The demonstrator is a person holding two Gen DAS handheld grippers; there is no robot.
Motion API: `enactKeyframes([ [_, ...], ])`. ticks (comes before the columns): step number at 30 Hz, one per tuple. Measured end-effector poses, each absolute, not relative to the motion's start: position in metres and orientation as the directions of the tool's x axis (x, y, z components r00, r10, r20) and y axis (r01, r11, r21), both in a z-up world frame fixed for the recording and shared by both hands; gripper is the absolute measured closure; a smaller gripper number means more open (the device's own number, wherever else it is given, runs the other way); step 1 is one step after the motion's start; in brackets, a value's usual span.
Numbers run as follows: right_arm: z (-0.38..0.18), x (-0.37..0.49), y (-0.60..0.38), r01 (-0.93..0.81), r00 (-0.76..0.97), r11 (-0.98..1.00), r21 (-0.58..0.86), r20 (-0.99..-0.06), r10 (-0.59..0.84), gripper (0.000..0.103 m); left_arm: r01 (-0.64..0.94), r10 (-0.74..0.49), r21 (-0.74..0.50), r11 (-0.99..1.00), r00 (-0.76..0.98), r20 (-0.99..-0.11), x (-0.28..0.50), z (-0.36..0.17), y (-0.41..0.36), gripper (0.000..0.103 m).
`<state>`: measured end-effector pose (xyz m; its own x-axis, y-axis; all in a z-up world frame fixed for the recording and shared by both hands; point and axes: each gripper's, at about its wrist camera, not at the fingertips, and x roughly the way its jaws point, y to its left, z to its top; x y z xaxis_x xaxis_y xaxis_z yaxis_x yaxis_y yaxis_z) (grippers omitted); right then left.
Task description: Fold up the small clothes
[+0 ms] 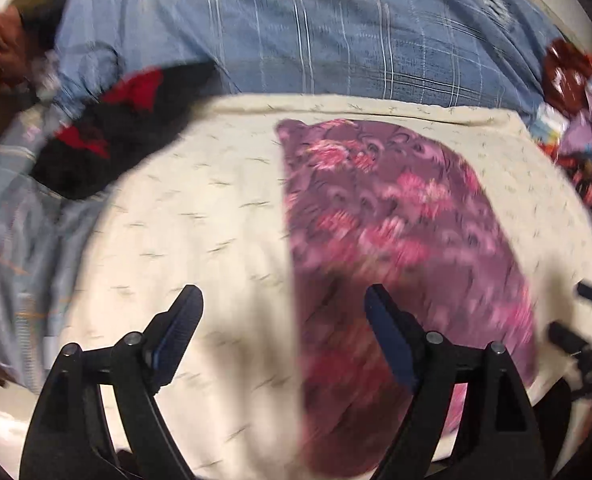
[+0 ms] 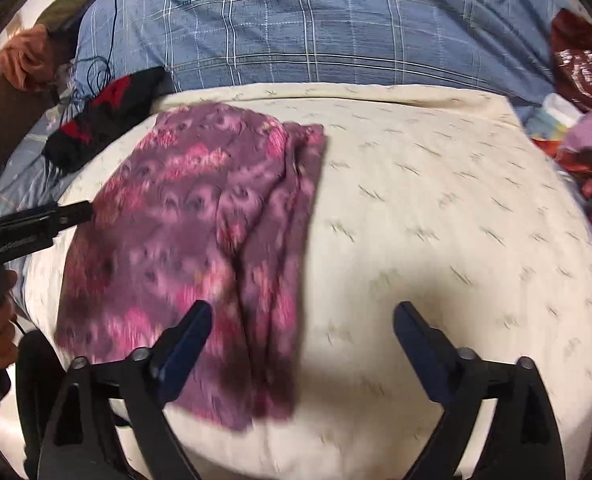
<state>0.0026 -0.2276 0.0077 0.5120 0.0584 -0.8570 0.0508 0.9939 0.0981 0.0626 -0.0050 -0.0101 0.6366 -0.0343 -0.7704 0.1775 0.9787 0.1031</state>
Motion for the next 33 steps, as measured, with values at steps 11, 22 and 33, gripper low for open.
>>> enactKeyframes([
  [11,0.012,-0.047,-0.201,-0.032,0.485,0.999,-0.043,-0.874,-0.022,0.0,0.233,0.028,0.242,0.942,0.664,-0.747,-0.02,-0.03,0.019,0.018],
  [22,0.024,-0.059,-0.201,-0.01,0.529,0.995,-0.098,-0.845,-0.078,0.0,0.316,-0.044,0.213,0.924,0.643,-0.765,-0.042,-0.027,0.0,0.018],
  [33,0.032,-0.077,-0.214,0.018,0.559,0.984,-0.177,-0.814,-0.157,0.0,0.364,-0.093,0.188,0.912,0.631,-0.77,-0.049,-0.026,-0.025,0.018],
])
